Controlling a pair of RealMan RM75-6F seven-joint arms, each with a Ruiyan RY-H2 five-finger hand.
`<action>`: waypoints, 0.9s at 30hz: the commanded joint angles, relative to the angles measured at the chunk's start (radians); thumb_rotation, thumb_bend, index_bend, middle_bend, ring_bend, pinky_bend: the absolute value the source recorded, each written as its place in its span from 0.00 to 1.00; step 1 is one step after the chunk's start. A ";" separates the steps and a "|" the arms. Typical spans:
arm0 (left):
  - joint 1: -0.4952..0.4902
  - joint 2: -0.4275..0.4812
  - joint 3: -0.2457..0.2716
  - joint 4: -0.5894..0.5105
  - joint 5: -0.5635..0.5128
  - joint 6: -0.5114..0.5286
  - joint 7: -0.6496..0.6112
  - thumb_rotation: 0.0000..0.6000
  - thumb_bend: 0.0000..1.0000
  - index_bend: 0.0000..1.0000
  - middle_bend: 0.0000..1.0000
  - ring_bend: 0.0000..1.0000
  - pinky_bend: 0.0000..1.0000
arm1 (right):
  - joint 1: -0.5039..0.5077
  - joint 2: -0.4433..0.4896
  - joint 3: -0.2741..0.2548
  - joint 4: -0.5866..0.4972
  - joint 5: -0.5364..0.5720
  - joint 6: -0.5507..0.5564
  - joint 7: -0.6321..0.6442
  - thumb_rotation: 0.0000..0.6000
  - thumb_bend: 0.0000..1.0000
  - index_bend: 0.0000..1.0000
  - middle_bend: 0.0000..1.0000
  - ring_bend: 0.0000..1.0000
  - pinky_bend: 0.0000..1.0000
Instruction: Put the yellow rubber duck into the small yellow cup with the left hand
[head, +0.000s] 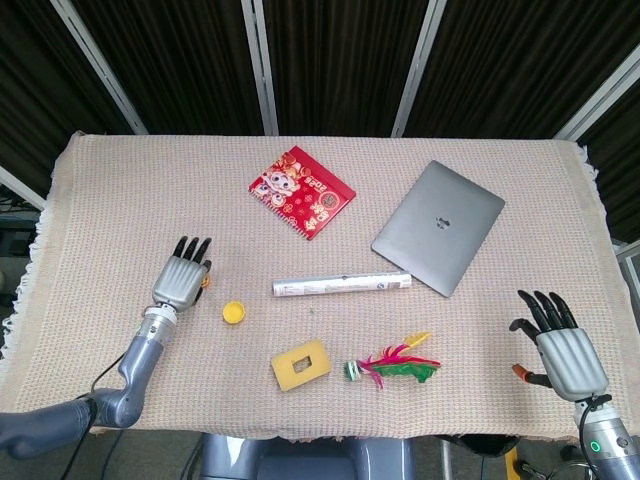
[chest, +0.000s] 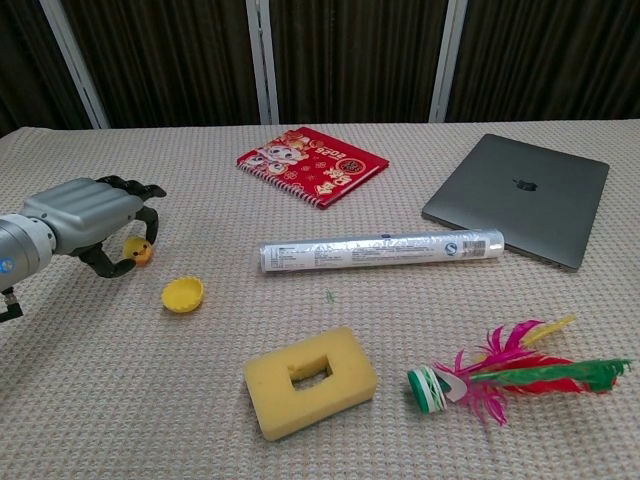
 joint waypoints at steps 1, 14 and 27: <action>0.000 0.003 0.001 -0.004 -0.001 0.002 0.002 1.00 0.43 0.40 0.00 0.00 0.04 | 0.000 0.000 0.000 0.000 0.000 0.000 0.000 1.00 0.00 0.39 0.06 0.00 0.00; -0.006 0.001 0.007 -0.075 0.049 0.029 -0.024 1.00 0.44 0.42 0.00 0.00 0.04 | -0.002 -0.004 0.004 0.004 0.002 0.007 -0.008 1.00 0.00 0.39 0.06 0.00 0.00; 0.012 -0.008 0.048 -0.151 0.108 0.059 -0.039 1.00 0.44 0.43 0.00 0.00 0.04 | -0.009 -0.017 0.014 0.012 0.009 0.026 -0.018 1.00 0.00 0.39 0.06 0.00 0.00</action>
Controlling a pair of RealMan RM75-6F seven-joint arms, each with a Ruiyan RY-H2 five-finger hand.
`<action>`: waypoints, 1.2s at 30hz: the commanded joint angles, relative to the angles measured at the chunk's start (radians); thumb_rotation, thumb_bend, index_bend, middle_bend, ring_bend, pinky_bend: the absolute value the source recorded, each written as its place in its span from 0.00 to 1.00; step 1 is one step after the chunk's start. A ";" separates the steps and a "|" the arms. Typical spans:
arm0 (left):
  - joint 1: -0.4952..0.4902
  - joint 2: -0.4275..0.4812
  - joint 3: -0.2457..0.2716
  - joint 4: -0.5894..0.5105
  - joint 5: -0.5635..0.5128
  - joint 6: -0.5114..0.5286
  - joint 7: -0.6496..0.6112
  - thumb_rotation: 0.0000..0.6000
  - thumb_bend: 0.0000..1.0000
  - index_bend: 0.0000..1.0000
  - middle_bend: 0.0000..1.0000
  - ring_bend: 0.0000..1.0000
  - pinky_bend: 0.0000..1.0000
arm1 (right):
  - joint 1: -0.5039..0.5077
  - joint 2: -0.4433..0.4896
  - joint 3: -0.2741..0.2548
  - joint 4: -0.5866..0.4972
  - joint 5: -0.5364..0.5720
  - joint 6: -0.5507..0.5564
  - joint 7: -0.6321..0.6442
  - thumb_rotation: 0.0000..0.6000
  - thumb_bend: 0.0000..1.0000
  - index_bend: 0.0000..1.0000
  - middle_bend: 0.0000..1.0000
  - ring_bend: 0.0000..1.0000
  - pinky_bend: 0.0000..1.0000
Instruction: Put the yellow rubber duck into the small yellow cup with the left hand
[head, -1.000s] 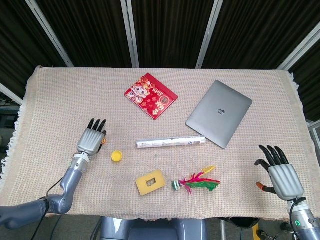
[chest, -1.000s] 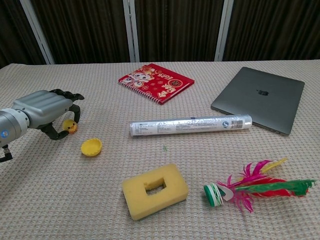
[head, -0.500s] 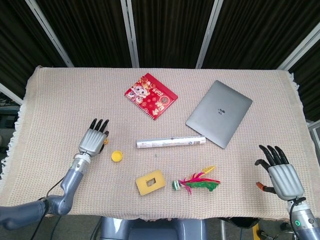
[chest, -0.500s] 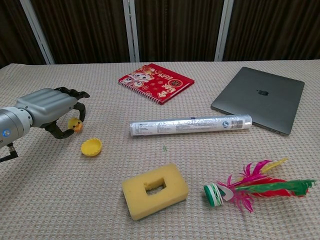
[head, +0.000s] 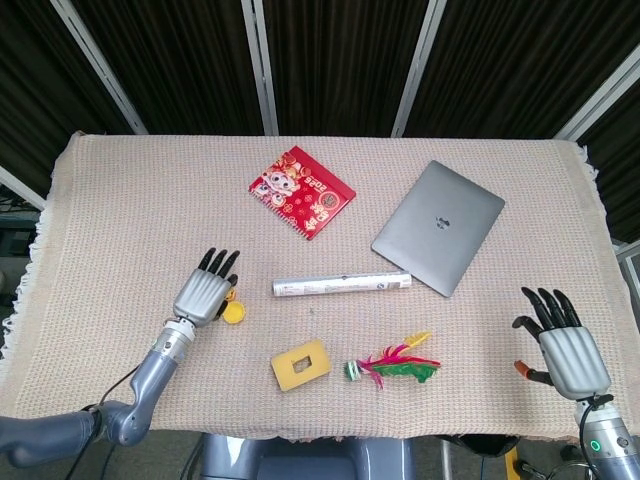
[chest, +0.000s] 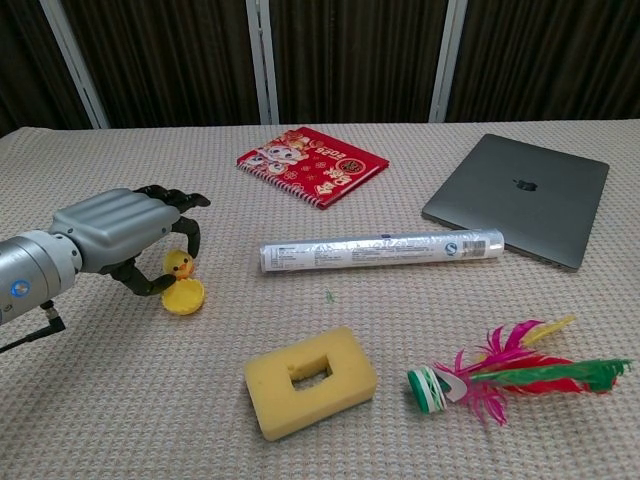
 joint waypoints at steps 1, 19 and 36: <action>0.005 -0.004 0.010 -0.009 0.009 0.003 -0.001 1.00 0.44 0.43 0.00 0.00 0.04 | -0.001 -0.001 0.001 0.000 0.003 0.000 0.001 1.00 0.00 0.39 0.06 0.00 0.00; -0.005 0.028 -0.007 -0.057 0.035 0.010 0.000 1.00 0.44 0.44 0.00 0.00 0.04 | -0.001 0.000 0.001 -0.002 0.006 -0.005 0.001 1.00 0.00 0.39 0.06 0.00 0.00; 0.011 0.018 0.020 -0.126 0.059 0.032 0.001 1.00 0.44 0.44 0.00 0.00 0.04 | -0.005 -0.004 0.007 -0.001 0.013 0.003 -0.005 1.00 0.00 0.39 0.06 0.00 0.00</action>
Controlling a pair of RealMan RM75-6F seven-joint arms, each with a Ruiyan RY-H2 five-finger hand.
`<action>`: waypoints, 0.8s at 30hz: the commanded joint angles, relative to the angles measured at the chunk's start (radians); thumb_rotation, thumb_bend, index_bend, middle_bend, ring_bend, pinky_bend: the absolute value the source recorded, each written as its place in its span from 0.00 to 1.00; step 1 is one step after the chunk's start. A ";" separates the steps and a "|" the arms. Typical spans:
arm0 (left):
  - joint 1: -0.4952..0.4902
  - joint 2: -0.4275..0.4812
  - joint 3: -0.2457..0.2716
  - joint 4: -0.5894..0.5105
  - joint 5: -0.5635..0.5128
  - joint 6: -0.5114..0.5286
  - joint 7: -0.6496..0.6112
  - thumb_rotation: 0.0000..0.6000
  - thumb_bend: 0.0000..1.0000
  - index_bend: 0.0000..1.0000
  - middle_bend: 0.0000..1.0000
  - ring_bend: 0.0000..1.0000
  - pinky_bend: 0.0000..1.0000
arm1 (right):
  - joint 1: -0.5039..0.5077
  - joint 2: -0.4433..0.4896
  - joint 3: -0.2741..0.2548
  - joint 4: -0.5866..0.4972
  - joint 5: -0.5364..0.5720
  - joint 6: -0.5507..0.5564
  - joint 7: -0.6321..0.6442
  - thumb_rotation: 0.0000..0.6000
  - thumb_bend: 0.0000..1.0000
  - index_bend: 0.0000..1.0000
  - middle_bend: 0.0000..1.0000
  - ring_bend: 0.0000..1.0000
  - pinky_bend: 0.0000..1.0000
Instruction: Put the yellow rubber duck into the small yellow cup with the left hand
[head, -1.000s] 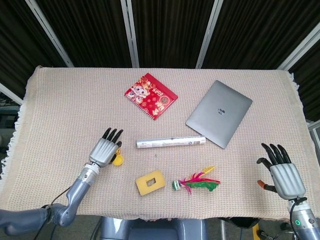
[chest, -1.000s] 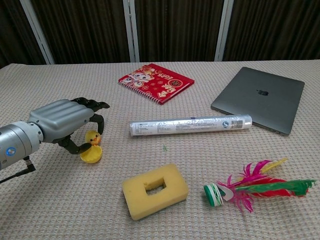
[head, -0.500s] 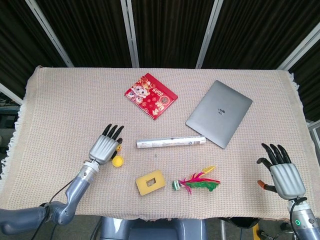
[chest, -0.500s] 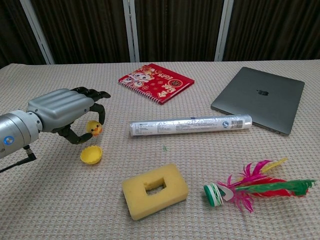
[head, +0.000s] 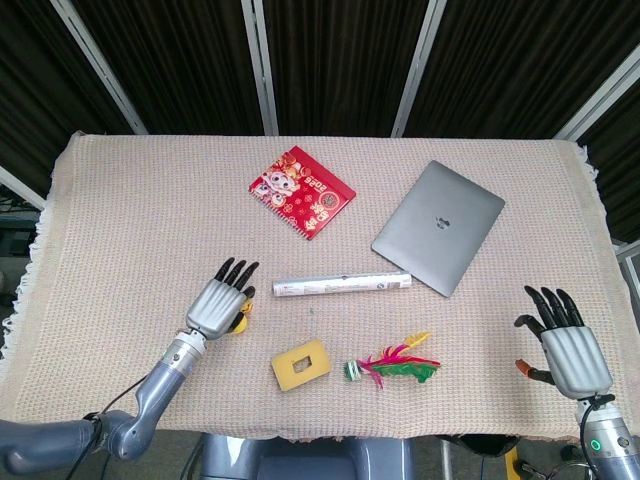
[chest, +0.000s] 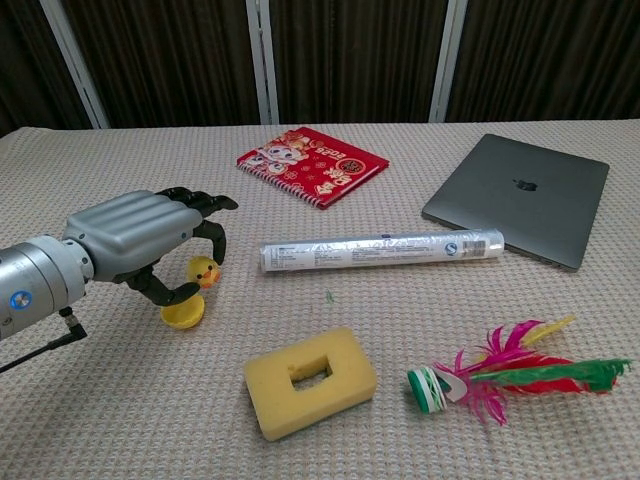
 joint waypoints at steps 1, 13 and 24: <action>0.009 0.004 0.009 -0.017 0.007 0.010 -0.001 1.00 0.44 0.44 0.00 0.00 0.04 | 0.000 -0.001 0.000 0.001 0.000 0.001 0.000 1.00 0.00 0.39 0.06 0.00 0.00; 0.043 0.044 0.048 -0.084 0.049 0.044 -0.002 1.00 0.44 0.44 0.00 0.00 0.04 | -0.002 -0.002 0.001 0.000 0.001 0.002 -0.004 1.00 0.00 0.39 0.06 0.00 0.00; 0.055 0.052 0.050 -0.046 0.031 0.033 0.004 1.00 0.44 0.44 0.00 0.00 0.04 | -0.001 -0.002 0.001 -0.001 0.000 0.001 -0.005 1.00 0.00 0.39 0.06 0.00 0.00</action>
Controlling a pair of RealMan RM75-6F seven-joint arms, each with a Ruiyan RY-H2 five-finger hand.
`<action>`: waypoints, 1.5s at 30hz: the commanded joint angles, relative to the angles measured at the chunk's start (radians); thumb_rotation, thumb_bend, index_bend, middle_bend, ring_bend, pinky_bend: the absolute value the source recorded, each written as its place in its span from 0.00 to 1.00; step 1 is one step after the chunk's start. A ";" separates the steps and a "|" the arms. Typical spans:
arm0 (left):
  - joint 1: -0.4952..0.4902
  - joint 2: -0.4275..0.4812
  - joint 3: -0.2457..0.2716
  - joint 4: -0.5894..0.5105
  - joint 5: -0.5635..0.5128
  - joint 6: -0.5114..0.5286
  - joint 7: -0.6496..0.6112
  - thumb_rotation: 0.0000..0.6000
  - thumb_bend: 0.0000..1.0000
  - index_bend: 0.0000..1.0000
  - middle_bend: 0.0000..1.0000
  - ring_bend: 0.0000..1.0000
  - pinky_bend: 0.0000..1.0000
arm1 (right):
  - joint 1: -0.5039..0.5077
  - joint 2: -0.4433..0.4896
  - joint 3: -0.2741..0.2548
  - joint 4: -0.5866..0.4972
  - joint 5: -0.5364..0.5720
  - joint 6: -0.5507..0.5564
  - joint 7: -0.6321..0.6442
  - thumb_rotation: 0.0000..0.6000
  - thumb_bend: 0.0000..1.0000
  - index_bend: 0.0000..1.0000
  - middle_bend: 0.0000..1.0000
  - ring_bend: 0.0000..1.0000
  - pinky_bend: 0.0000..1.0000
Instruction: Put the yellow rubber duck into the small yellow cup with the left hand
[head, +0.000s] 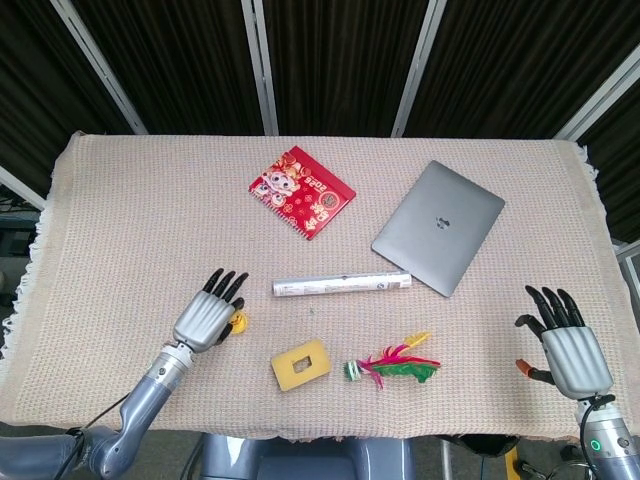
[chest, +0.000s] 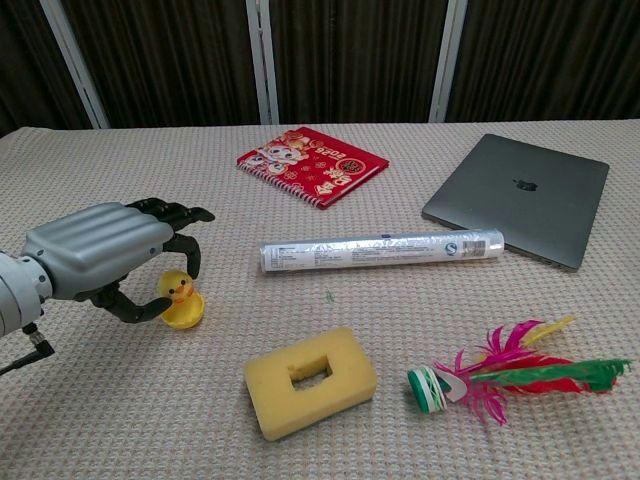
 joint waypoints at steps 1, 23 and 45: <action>0.000 -0.006 -0.004 0.017 -0.010 -0.009 0.002 1.00 0.44 0.44 0.00 0.00 0.04 | 0.000 0.000 0.000 -0.001 -0.001 0.000 -0.001 1.00 0.00 0.39 0.06 0.00 0.00; -0.001 -0.046 -0.012 0.033 -0.018 -0.023 0.019 1.00 0.41 0.42 0.00 0.00 0.04 | 0.000 0.001 -0.001 0.001 -0.004 0.000 0.002 1.00 0.00 0.39 0.06 0.00 0.00; -0.001 -0.018 -0.006 0.004 0.011 -0.039 -0.016 1.00 0.23 0.35 0.00 0.00 0.03 | 0.000 0.000 -0.001 0.004 -0.008 0.003 0.006 1.00 0.00 0.39 0.06 0.00 0.00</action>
